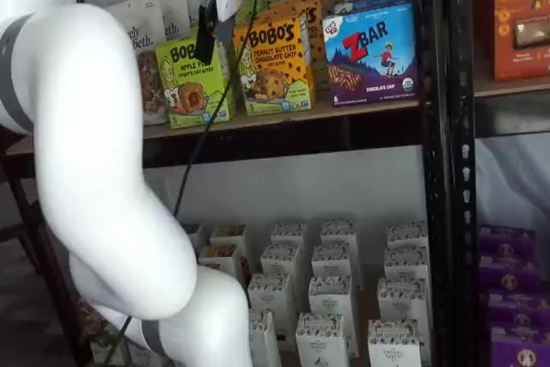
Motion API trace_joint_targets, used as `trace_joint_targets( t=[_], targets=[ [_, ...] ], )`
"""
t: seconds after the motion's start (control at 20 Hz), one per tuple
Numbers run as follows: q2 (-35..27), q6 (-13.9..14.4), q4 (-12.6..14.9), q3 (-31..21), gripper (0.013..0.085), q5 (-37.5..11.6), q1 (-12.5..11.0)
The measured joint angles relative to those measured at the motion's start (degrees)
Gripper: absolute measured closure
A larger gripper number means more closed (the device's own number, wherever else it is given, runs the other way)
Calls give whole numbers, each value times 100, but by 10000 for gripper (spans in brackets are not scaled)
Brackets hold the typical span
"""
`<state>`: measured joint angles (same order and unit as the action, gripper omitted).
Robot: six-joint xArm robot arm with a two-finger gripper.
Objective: Pick up the orange box on the top shelf, the fifth box from the left
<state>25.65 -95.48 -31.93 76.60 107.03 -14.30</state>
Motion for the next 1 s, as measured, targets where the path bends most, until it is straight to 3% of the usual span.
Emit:
trace_joint_targets(
  t=[0.15, 0.55, 1.0],
  targets=[
    [402, 94, 68, -458, 130, -740, 182],
    [542, 207, 46, -662, 130, -1053, 336],
    [742, 19, -430, -1023, 130, -1946, 95]
  ],
)
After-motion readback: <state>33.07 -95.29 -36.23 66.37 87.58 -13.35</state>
